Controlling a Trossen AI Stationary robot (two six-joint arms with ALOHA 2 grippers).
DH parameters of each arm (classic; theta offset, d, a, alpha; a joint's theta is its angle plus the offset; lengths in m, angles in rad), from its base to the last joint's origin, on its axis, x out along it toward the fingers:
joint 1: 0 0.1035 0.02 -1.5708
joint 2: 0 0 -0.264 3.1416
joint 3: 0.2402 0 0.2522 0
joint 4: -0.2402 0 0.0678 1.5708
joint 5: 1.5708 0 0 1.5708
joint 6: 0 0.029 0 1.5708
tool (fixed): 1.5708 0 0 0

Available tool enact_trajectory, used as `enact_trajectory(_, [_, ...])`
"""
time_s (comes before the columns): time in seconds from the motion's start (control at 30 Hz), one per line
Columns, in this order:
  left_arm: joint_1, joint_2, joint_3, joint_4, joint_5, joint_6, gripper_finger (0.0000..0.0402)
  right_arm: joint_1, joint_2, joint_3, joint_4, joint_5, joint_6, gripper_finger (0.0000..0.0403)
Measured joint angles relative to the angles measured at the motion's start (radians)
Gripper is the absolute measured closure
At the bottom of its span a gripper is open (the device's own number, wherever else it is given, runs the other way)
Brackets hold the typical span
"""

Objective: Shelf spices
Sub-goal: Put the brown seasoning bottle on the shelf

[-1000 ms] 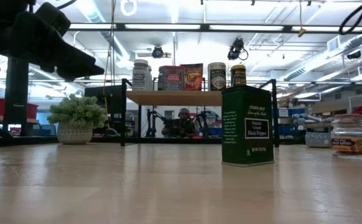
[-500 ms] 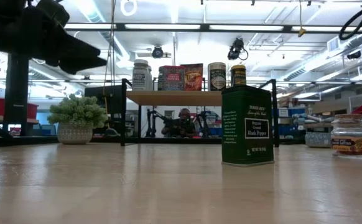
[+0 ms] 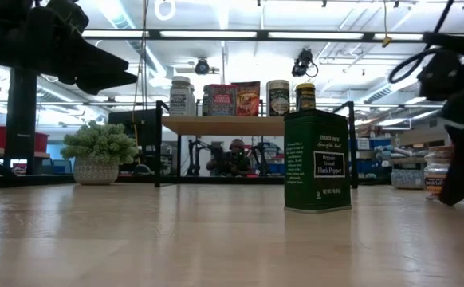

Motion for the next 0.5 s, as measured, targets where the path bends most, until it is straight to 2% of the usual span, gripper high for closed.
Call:
enact_trajectory(0.1, [0.000,0.000,0.000,0.000,0.000,-0.001,0.0085,-0.032,0.000,0.001,0.022,-0.008,-0.055,0.0115])
enact_trajectory(0.27, [0.000,0.000,0.000,0.000,0.001,-0.005,0.0085,-0.074,-0.003,0.001,0.011,0.007,-0.112,0.0224])
enact_trajectory(0.5, [0.000,0.000,0.000,-0.001,0.002,-0.005,0.0085,-0.126,-0.030,-0.001,-0.017,0.024,-0.249,0.0220])
